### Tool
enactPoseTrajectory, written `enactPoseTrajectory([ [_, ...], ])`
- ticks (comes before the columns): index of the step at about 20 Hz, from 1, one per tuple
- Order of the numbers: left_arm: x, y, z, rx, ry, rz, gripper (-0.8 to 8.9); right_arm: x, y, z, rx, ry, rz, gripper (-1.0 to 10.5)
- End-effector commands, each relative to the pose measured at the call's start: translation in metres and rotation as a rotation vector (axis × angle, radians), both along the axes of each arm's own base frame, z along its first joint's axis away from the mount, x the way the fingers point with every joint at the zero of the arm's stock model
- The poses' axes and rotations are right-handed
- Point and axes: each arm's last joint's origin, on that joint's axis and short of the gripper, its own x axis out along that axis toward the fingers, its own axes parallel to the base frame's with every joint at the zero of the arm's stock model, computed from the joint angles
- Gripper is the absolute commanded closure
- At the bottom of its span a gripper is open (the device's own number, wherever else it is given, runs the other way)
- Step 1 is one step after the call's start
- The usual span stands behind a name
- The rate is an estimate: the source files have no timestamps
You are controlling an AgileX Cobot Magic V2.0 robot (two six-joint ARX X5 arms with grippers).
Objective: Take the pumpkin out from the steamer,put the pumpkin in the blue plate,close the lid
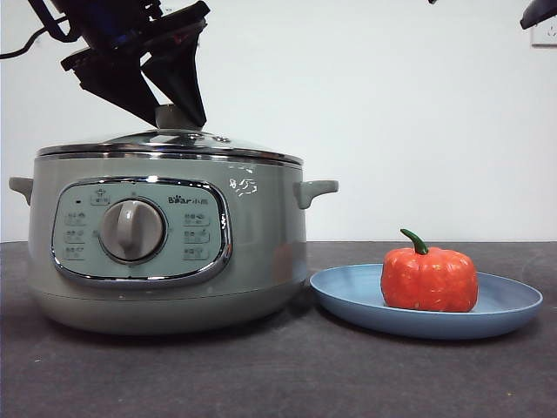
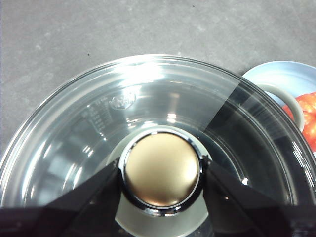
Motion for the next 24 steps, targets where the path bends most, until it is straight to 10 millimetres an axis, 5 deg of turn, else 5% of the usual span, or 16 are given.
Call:
enactPoseTrajectory([
  [1,0.001,-0.004,-0.012,0.034,0.048,-0.015,8.06,0.0,0.0,-0.004,-0.007,0.015,-0.001,4.1],
  [6,0.001,-0.002,-0.013,0.044,0.056,-0.007,4.12,-0.001,0.0,-0.005,-0.011,0.024,0.0,4.1],
  [7,0.001,-0.002,-0.013,0.045,0.054,-0.005,3.99,-0.001,0.0,-0.005,-0.013,0.027,0.0,4.1],
  [14,-0.003,0.003,-0.004,0.077,0.01,0.049,4.05,-0.002,-0.001,-0.007,-0.023,0.046,0.002,4.1],
  [21,-0.032,0.019,0.029,0.044,-0.03,0.042,4.1,-0.006,-0.003,-0.006,-0.031,0.047,0.015,4.3],
  [22,-0.038,0.021,0.034,0.036,-0.039,0.039,4.2,-0.007,-0.003,-0.005,-0.031,0.041,0.017,4.7],
  [24,-0.057,0.031,0.049,0.002,-0.067,0.021,6.59,-0.014,-0.007,0.0,-0.039,0.009,0.029,7.4],
])
